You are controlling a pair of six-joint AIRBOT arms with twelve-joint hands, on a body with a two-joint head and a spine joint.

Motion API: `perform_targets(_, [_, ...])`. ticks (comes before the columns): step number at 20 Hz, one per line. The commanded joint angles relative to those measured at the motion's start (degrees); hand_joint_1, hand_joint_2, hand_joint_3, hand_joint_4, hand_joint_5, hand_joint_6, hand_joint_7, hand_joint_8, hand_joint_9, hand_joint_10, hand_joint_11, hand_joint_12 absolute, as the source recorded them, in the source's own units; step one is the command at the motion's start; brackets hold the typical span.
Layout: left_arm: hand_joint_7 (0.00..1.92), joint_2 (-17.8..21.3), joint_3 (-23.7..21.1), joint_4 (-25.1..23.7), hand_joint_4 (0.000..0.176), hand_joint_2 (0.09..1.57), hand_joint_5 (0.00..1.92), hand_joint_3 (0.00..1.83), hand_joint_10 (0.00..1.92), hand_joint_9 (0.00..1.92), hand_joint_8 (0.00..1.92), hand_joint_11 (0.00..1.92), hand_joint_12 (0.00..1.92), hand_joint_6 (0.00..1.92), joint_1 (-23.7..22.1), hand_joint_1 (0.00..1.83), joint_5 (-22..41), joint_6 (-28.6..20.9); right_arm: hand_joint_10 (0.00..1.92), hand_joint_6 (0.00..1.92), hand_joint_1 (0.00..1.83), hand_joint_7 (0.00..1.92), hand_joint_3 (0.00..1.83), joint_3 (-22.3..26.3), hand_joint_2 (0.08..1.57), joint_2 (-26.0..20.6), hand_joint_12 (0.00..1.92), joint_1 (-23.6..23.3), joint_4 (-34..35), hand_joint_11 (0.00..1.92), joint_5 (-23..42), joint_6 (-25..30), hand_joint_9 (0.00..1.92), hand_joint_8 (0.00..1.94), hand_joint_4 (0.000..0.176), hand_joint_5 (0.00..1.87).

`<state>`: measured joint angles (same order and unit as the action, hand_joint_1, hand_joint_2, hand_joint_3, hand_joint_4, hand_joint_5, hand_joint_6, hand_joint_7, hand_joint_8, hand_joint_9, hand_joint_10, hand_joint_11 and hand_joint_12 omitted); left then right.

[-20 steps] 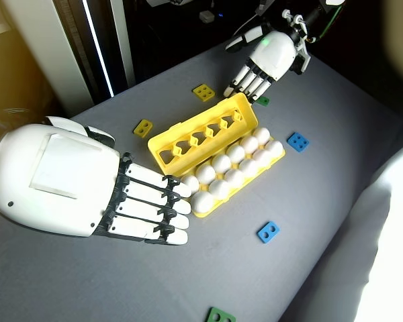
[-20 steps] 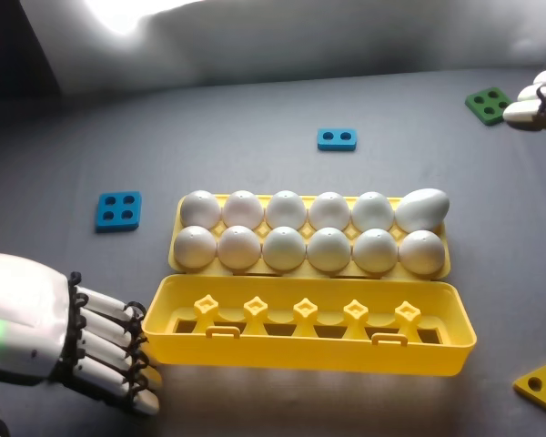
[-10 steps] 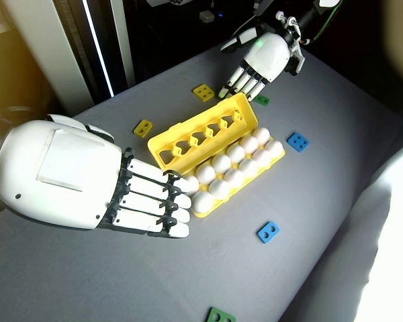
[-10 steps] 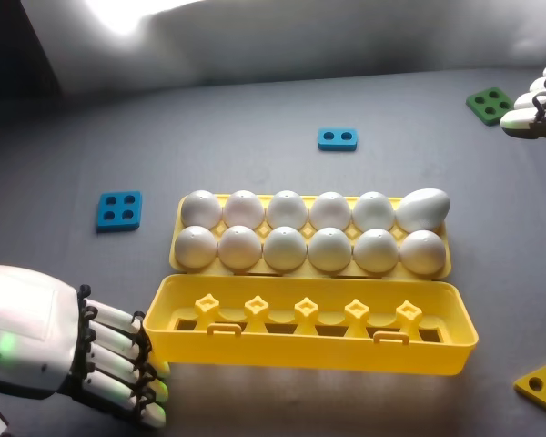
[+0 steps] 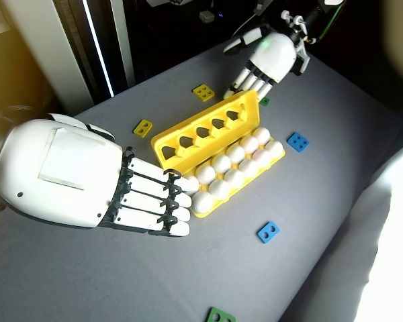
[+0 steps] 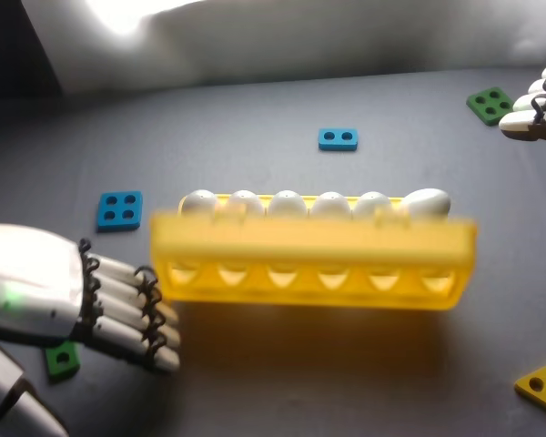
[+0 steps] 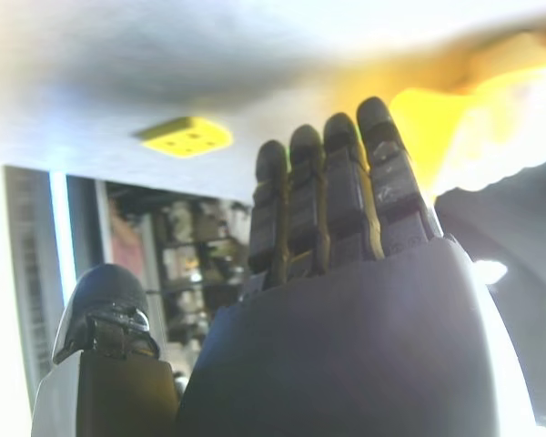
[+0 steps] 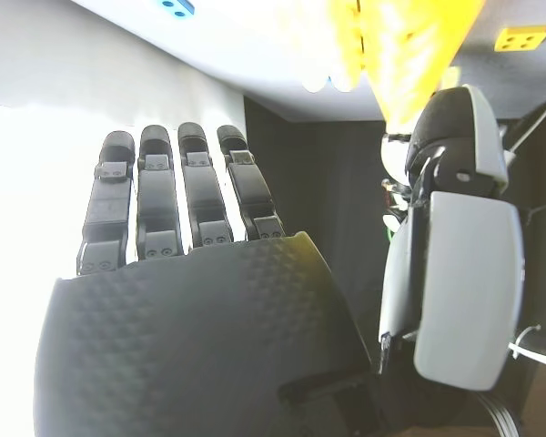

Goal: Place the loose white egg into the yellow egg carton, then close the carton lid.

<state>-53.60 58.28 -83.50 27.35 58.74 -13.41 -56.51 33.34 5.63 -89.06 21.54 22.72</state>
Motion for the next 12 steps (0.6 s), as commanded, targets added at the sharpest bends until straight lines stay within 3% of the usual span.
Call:
perform_targets(1, [0.23, 0.3, 0.8, 4.7, 0.000, 1.13, 0.25, 0.00, 0.00, 0.16, 0.00, 0.00, 0.32, 0.00, -0.9, 0.00, 3.9, -0.5, 0.00, 0.00, 0.32, 0.00, 0.00, 0.0, 0.93, -0.8, 0.00, -0.4, 1.9, 0.00, 0.2, 0.1, 0.00, 0.00, 0.000, 0.00])
perform_targets(3, [0.15, -0.3, 2.5, 5.8, 0.000, 1.13, 0.18, 0.00, 0.00, 0.08, 0.00, 0.00, 0.13, 0.00, -1.9, 0.00, 3.8, -1.0, 0.00, 0.00, 0.30, 0.00, 0.00, 0.0, 0.93, -0.9, 0.00, -0.4, 1.9, 0.00, 0.2, 0.1, 0.00, 0.00, 0.000, 0.00])
perform_targets(6, [0.04, -0.5, 3.8, 5.9, 0.000, 1.13, 0.09, 0.00, 0.00, 0.01, 0.00, 0.00, 0.01, 0.00, -2.4, 0.00, 4.4, -1.4, 0.00, 0.00, 0.32, 0.00, 0.00, 0.0, 0.93, -0.8, 0.00, -0.4, 1.9, 0.00, 0.2, 0.0, 0.00, 0.00, 0.000, 0.00])
perform_targets(12, [0.00, 0.3, 3.8, 5.2, 0.000, 1.13, 0.00, 0.00, 0.00, 0.00, 0.00, 0.00, 0.00, 0.00, -1.8, 0.00, 5.2, -1.4, 0.00, 0.00, 0.26, 0.00, 0.00, 0.2, 0.94, -0.9, 0.00, -0.5, 1.9, 0.00, 0.5, -2.8, 0.00, 0.00, 0.000, 0.00])
